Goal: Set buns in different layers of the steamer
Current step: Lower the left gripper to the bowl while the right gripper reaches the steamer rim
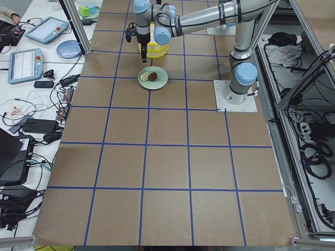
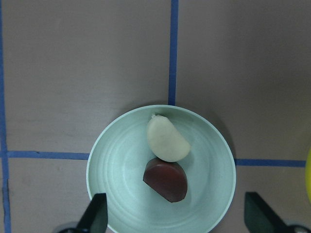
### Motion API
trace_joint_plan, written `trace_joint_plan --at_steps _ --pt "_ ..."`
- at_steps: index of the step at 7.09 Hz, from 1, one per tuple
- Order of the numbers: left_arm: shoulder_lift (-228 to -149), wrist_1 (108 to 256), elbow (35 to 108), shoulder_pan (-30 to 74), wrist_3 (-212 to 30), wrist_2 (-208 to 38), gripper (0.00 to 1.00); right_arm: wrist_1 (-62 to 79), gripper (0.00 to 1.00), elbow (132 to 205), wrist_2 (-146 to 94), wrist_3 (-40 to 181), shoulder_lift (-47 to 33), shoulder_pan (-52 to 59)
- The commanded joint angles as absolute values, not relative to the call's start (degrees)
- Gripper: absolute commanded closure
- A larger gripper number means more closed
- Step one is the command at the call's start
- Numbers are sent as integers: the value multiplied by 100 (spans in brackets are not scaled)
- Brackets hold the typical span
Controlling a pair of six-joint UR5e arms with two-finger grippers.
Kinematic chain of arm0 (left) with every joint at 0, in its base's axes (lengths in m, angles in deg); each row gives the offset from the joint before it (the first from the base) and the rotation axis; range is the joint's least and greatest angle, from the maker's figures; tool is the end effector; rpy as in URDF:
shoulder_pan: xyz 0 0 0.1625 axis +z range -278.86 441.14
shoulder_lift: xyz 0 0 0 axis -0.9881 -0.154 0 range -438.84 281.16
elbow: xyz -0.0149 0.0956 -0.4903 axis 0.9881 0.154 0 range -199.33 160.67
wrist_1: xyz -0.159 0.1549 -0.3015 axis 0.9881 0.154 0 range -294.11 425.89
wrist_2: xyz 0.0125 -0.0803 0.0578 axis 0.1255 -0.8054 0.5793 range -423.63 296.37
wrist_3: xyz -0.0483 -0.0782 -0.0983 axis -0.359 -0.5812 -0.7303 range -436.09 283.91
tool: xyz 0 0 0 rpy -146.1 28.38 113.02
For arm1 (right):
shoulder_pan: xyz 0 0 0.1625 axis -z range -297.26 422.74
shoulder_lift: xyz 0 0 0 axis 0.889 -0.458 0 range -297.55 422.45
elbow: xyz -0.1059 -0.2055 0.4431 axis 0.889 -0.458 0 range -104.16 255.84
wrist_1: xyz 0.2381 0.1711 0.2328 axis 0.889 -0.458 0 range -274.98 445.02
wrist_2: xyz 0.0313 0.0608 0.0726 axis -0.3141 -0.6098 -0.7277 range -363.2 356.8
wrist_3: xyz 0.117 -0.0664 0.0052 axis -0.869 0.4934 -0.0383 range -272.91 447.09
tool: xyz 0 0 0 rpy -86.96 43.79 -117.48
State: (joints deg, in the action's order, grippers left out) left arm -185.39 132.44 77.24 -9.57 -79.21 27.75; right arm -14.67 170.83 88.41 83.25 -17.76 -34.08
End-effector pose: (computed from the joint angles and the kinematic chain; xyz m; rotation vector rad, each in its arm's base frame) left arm -0.1370 -0.5630 0.3702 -0.0654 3.1171 -0.0103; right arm 0.1892 -0.4917 0.4228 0.0825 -3.1014 -0.1334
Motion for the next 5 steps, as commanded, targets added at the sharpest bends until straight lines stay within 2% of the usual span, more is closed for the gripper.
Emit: trace_joint_plan --at_steps 1,2,3,4,5 --pt "-19245 13058 7814 -956 -7908 2734 0 -2472 0 17278 8847 8323 -1035 -3411" --pt "-19413 13049 7814 -956 -7900 2734 0 -2754 19 17278 8856 8331 -762 -3411" --pt "-19528 12918 7814 -956 -7899 2734 0 -2757 50 17278 8856 8323 -760 -3411" --pt "-19703 12656 7823 -956 -7917 2699 0 -2722 85 17278 8864 8314 -760 -3411" --pt "-19749 12697 7841 -956 -7900 2525 0 -2704 100 17278 8864 8305 -760 -3411"
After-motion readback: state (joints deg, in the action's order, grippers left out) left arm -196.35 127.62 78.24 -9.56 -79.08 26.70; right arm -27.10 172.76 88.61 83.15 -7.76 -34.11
